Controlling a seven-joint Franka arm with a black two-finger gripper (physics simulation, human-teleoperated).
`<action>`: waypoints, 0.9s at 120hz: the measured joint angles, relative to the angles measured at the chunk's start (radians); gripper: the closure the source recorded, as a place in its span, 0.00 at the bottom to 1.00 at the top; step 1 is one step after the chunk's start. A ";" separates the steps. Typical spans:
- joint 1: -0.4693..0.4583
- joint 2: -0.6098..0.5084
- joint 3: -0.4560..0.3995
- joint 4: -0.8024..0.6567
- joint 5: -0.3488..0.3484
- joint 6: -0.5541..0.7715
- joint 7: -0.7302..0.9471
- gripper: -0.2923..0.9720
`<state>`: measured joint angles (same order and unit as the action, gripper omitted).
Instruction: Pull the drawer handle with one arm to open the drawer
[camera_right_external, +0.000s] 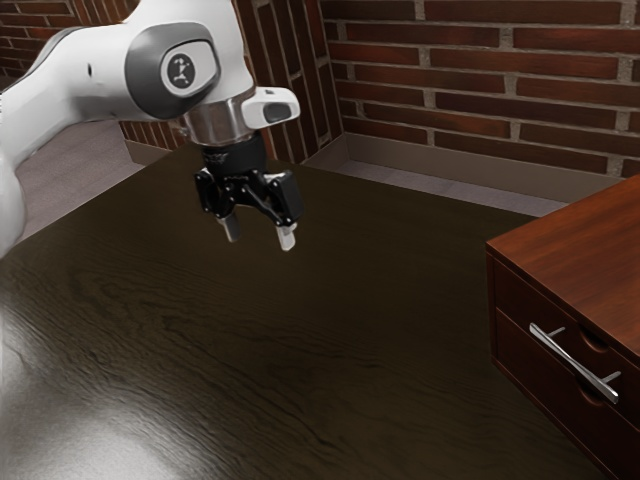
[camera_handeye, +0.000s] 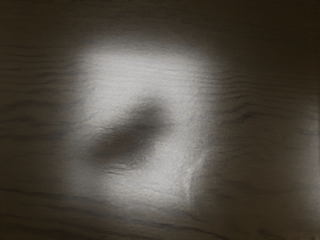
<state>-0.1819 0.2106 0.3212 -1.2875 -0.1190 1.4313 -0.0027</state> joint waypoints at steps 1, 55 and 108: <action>0.000 0.000 0.000 0.000 0.000 0.000 0.002 0.23; -0.077 -0.106 -0.090 0.245 -0.055 -0.129 0.232 0.23; -0.301 0.057 -0.332 0.212 0.071 -0.119 0.712 0.23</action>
<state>-0.4831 0.2673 -0.0110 -1.0751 -0.0482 1.3119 0.7094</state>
